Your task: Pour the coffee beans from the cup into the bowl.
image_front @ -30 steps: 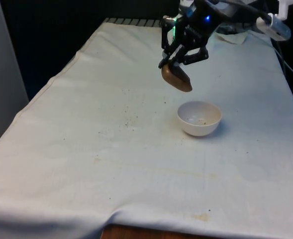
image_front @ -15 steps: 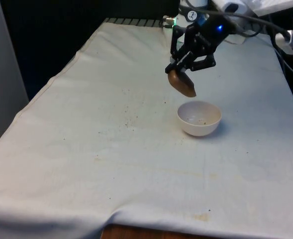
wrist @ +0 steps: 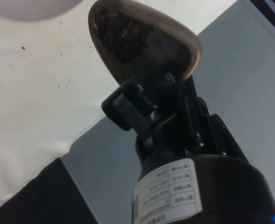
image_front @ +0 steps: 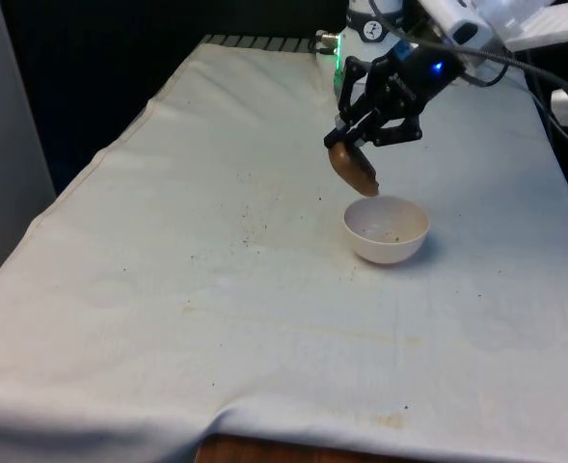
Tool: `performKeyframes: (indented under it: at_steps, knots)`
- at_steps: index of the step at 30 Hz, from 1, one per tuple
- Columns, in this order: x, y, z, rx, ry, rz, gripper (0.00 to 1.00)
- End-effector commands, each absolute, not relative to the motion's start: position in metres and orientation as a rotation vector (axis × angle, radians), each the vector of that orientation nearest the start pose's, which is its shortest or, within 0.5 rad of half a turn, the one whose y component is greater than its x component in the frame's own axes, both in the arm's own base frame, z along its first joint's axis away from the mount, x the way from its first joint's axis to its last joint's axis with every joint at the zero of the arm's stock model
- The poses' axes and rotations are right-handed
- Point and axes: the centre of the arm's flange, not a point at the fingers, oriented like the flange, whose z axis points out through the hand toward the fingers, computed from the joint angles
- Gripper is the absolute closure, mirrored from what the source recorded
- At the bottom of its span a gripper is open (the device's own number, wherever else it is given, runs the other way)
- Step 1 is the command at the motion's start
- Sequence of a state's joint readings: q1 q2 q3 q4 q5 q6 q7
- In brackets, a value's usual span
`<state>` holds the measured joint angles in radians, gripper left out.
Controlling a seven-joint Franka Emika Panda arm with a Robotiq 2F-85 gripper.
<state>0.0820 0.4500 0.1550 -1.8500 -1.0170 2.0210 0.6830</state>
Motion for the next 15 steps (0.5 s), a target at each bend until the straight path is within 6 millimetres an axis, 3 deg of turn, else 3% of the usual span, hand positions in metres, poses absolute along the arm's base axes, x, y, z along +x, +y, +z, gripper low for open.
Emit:
performKeyframes:
  at_steps: [1,15]
  knots:
    - [0.621,0.094,0.279,2.318,0.169,0.172,0.99]
    - [0.618,0.107,0.279,2.231,0.172,0.179,0.99]
